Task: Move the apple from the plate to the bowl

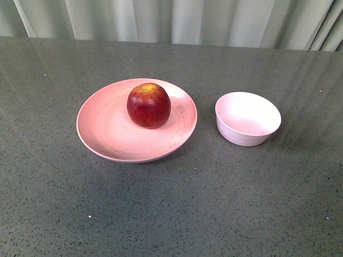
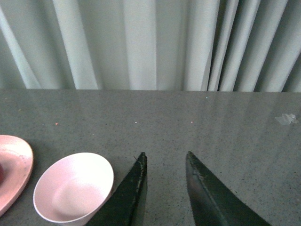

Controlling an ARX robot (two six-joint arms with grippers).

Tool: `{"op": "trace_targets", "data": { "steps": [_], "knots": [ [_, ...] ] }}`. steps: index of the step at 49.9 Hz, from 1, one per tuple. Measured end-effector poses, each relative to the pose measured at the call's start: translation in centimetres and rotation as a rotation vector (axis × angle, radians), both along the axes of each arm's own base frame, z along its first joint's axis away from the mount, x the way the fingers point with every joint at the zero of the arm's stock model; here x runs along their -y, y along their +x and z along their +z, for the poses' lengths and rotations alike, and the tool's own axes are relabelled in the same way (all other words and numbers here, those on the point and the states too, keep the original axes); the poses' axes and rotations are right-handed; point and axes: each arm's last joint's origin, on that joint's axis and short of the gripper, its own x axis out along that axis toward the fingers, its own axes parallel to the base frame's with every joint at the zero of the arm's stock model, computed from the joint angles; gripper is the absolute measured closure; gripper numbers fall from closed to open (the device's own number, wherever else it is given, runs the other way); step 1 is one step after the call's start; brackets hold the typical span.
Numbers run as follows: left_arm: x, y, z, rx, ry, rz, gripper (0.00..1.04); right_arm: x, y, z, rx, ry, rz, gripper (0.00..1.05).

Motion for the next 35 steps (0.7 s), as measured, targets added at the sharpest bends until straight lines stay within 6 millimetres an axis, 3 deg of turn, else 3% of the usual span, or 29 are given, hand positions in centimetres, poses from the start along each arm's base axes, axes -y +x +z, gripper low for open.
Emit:
{"op": "trace_targets", "data": {
  "steps": [6,35],
  "knots": [
    [0.0,0.0,0.0,0.000,0.000,0.000,0.09,0.0,-1.5,-0.9,0.007,-0.003,-0.001,1.03],
    [0.0,0.0,0.0,0.000,0.000,0.000,0.09,0.0,-6.3,-0.7,0.010,-0.006,0.002,1.03]
  ]
}}
